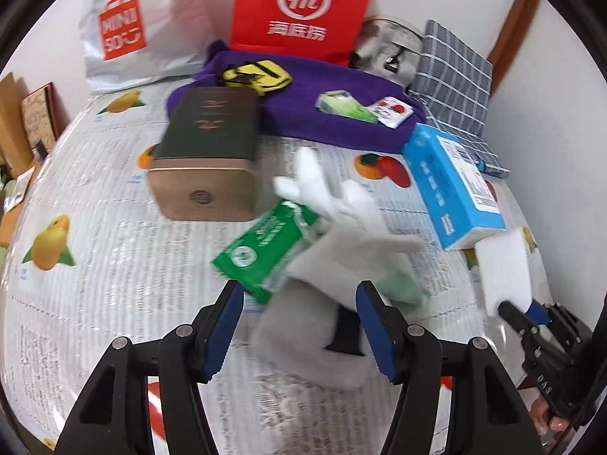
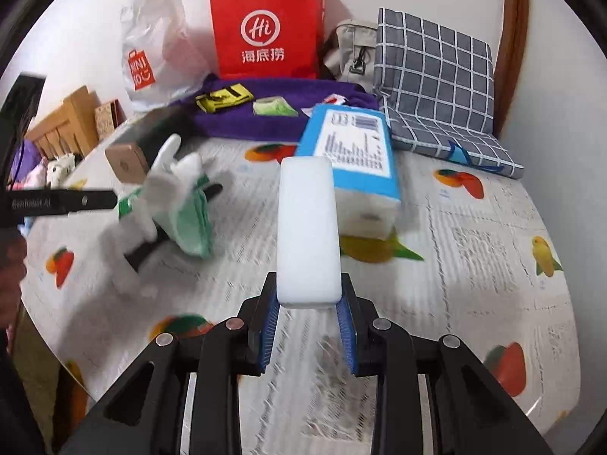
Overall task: Organize soft objects
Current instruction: 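Grasp the white cotton gloves with left gripper while right lifts foam block, then carry the gloves with left gripper while right carries foam block to towel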
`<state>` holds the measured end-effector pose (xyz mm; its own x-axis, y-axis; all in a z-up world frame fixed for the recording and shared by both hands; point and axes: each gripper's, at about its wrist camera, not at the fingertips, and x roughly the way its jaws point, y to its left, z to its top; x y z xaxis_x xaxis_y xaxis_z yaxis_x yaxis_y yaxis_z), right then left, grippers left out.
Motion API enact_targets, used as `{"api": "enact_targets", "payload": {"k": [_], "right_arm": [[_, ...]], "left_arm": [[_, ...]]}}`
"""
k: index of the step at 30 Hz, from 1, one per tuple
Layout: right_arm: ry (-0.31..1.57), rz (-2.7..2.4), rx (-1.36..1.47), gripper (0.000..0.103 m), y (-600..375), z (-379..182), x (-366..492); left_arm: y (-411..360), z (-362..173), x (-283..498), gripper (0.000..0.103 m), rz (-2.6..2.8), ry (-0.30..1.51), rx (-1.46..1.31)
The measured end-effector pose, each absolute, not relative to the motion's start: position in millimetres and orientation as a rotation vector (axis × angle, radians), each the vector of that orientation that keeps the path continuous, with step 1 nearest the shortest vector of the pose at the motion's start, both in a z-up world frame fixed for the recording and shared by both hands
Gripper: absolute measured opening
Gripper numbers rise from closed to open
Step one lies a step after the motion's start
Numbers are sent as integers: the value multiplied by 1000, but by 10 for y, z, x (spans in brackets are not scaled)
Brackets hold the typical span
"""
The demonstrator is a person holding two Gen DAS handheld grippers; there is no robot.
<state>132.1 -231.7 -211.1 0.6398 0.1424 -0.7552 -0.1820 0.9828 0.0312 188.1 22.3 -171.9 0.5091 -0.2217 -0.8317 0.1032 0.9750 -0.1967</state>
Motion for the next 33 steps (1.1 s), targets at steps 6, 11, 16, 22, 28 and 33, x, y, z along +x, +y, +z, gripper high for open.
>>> {"api": "enact_targets", "payload": {"k": [6,11,16,22,28,33], "right_arm": [[843,191,-59,30,-2419,-2194,1267],[806,186,-53,67,-2450,-2215,1256],[761,170,-55,69,-2432,-2239,1305],[776,169,-15,67,-2461,-2349,1412],[809,169,15,46,-2496,-2448,1517],[827,169,63,44,-2549,-2539,1577]], "left_arm": [[-8,-1713,1947,68,-219,1010,-98],[-206,-1758,2059,69,-216,1033,-52],[-355,-1884,2189,70,-212,1051,-41],[-432,-1973,2271,70,-183,1002,-17],[-457,-2052,2324,53,-162,1001,14],[-334,-2001,2336,21,-190,991,-62]]}}
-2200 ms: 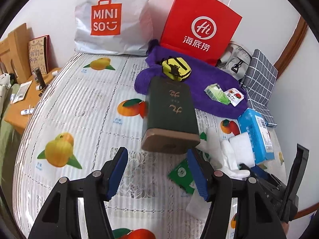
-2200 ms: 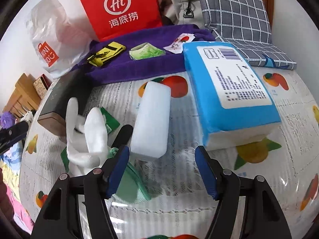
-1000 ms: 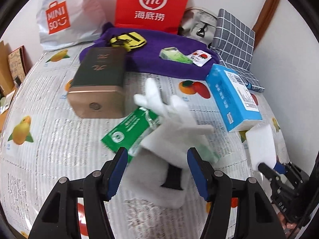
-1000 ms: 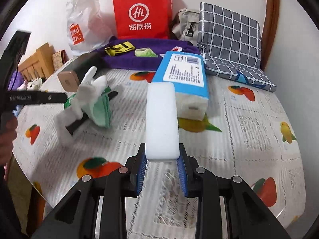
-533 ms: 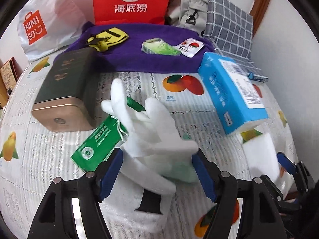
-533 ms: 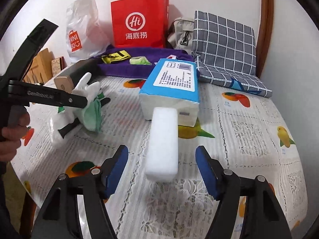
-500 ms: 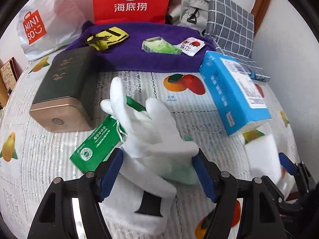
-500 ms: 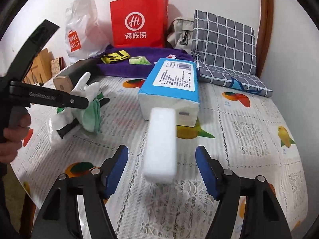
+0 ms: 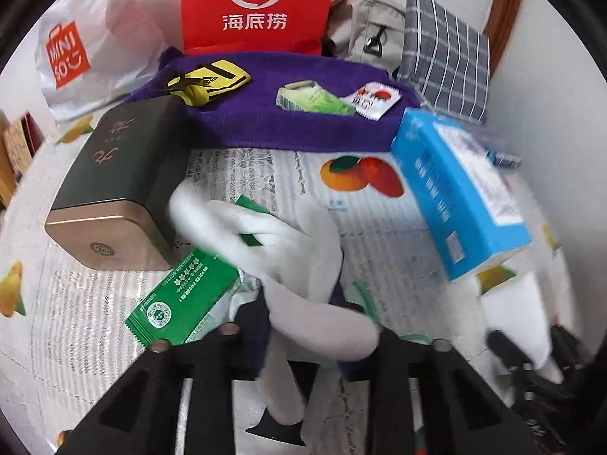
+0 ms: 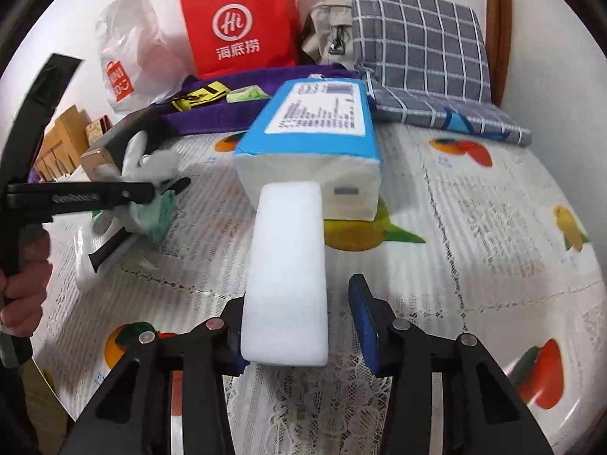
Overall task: Organize soft objects
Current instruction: 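Carry the gloves with left gripper while right carries foam block to towel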
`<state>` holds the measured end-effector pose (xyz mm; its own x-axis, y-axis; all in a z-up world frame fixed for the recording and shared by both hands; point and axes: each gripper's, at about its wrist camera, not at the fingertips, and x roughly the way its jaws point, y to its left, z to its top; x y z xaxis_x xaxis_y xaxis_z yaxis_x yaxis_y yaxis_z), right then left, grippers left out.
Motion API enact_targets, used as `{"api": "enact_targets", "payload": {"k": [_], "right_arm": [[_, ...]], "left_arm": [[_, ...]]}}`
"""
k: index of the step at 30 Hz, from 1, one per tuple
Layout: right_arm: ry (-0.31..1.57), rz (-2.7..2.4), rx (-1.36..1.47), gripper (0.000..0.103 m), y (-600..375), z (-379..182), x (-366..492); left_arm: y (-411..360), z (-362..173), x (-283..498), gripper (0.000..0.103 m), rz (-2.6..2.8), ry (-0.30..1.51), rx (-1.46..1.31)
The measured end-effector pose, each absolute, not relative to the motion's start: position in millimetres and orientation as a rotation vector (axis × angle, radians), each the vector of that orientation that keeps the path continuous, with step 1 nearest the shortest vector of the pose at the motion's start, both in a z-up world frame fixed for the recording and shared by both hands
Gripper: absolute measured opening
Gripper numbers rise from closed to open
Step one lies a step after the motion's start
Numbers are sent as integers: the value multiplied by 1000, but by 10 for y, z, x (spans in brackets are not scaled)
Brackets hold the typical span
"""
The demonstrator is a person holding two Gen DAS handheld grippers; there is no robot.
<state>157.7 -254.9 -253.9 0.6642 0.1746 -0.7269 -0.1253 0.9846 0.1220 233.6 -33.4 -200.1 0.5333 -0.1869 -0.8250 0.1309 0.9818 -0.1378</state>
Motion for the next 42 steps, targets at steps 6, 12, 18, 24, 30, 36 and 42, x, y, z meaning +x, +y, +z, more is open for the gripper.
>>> {"api": "enact_targets", "payload": {"k": [6,12,18,24,30,36,42], "right_arm": [[816,173,69,37,-2562,-2547,1614],[832,180,121,30,-2637,-2515,1641],[826,172,107,29,-2635,-2396,1585],[806,168,87,29,-2585,-2239,1487],[778,167,68,29,-2527,-2053,1407],[742,176,54,29,-2472,-1803,1359],[731,170,39,30,-2431,-1591,1423]], "left_arm": [[-229,-1862,2273,16,-186,951,-74],[-119,-1755,2190,13,-173,925,-76],[16,-1606,2098,13,-177,894,-116],[123,-1455,1956,13,-181,858,-137],[236,-1321,1798,13,-180,830,-157],[341,-1192,1731,13,-164,816,-169],[420,-1042,1738,13,-163,802,-173]]}}
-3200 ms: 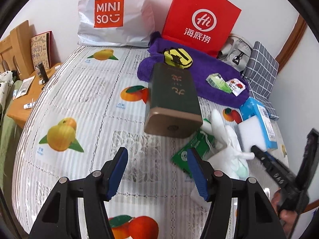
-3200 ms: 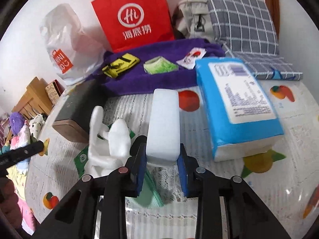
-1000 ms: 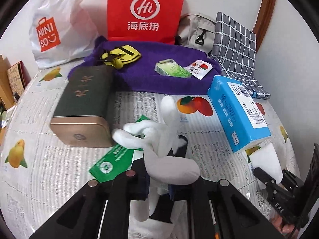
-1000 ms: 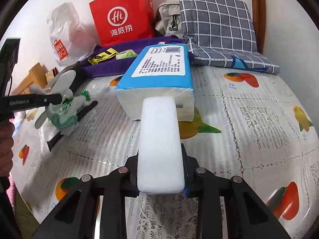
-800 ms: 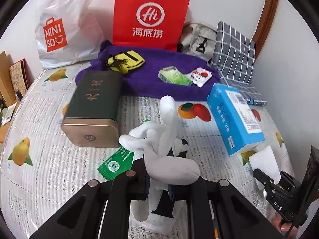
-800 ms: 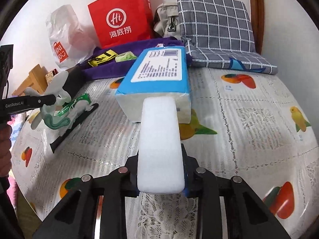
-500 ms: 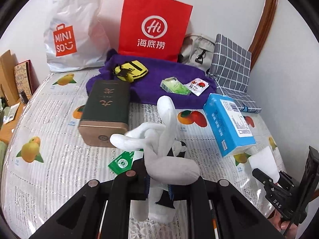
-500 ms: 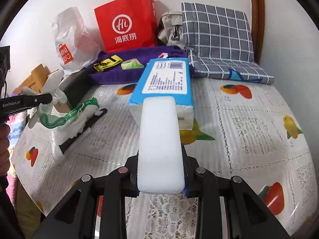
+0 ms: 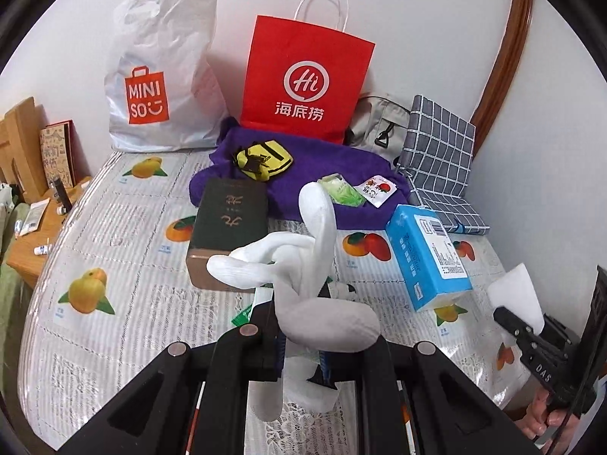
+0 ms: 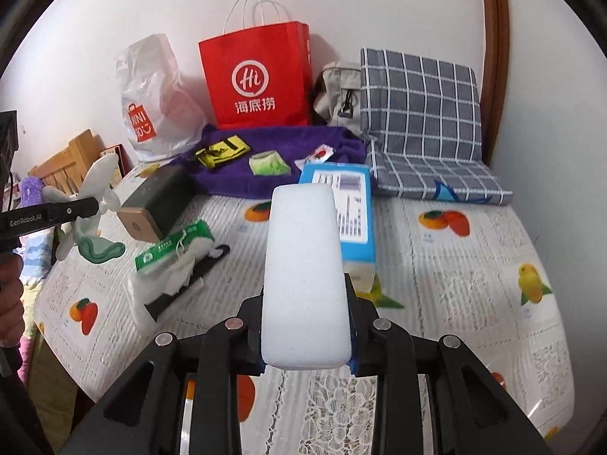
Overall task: Organize soft objects
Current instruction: 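Carry the gloves with left gripper while right carries foam block to towel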
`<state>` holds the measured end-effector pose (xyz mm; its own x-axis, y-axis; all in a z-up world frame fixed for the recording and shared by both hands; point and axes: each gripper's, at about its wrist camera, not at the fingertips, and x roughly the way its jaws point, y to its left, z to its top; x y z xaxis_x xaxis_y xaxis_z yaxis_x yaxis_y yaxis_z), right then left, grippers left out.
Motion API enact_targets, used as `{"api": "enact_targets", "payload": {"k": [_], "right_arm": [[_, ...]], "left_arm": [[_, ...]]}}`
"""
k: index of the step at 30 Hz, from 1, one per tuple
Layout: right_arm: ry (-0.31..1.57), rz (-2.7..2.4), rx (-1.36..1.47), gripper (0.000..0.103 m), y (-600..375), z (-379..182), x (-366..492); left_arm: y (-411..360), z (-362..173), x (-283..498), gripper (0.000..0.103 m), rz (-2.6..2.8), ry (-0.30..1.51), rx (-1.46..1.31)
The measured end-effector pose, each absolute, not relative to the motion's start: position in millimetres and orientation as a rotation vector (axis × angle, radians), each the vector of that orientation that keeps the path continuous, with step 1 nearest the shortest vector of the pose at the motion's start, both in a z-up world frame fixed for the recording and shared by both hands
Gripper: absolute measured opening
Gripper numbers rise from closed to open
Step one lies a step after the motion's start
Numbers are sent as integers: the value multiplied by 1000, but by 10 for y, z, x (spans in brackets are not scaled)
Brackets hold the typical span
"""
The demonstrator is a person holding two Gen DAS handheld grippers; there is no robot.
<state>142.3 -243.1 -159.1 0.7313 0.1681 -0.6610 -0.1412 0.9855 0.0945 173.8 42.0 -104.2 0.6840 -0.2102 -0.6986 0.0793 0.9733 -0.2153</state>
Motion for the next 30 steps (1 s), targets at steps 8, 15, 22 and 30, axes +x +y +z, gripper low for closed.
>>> {"api": "enact_targets", "payload": {"k": [8,15,22,30], "right_arm": [[706,192,24,30,-2312,-1333,1630],[679,196,-4,30,-2229,-1106,1898],[687,192,0,30,-2230,-1009,2205],[683,198,-15,30,-2203,-890,2597]], "left_arm": [[495,-873,1852,13,-145,791,-170],[598,-734,2022,13,-125,772,-175],[609,-714,2281,13,-112,794,-160],[596,-700,2646,13,-110,800,-151]]}}
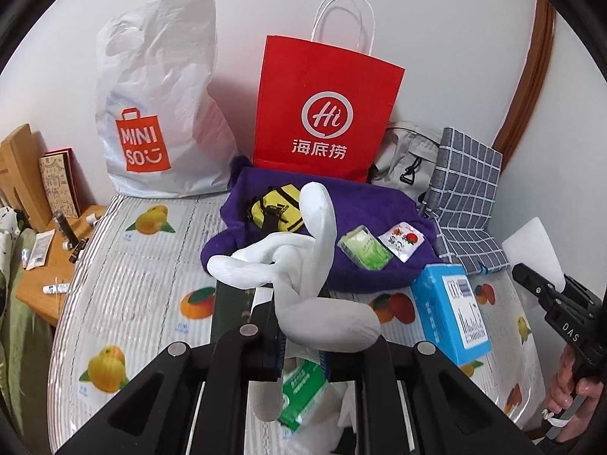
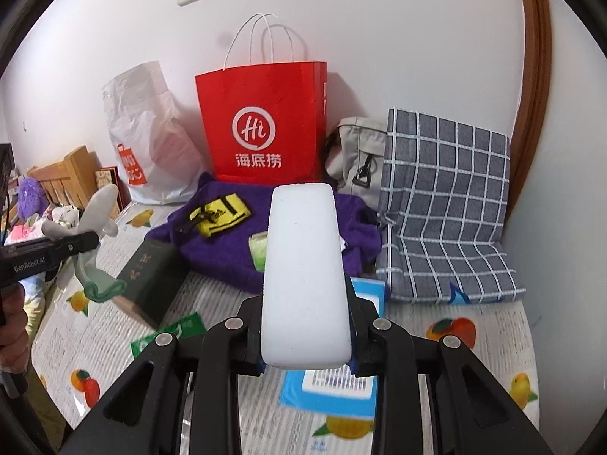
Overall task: Organize soft objects
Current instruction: 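Carry the gloves with left gripper while right carries foam block to towel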
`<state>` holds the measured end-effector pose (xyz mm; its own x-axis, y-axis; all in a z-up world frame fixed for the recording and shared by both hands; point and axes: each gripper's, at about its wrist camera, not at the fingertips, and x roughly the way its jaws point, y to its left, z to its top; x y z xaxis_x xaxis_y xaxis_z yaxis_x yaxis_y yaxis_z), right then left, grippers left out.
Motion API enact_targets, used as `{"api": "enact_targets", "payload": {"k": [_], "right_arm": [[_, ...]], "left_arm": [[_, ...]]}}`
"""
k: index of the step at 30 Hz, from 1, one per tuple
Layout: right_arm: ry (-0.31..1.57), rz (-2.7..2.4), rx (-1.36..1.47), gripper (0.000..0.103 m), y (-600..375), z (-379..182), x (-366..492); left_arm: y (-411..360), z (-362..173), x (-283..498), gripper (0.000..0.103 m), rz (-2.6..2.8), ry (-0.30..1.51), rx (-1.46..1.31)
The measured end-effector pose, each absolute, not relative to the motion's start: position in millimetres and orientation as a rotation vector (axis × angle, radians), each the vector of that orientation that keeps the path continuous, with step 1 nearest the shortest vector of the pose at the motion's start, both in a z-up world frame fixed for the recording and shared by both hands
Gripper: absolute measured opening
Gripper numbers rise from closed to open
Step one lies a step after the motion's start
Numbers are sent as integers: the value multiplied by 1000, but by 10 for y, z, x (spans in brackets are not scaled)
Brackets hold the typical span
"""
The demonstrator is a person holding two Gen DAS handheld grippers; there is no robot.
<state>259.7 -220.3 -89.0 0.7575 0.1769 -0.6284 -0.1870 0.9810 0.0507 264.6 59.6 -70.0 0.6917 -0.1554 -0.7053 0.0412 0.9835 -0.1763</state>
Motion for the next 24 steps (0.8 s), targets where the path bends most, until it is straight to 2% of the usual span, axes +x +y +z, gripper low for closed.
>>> {"api": "enact_targets", "payload": {"k": [24], "right_arm": [[705,290,-2,30,-1892,-845,3937]], "left_arm": [[676,-682,3563,13,-34,809,-85]]}}
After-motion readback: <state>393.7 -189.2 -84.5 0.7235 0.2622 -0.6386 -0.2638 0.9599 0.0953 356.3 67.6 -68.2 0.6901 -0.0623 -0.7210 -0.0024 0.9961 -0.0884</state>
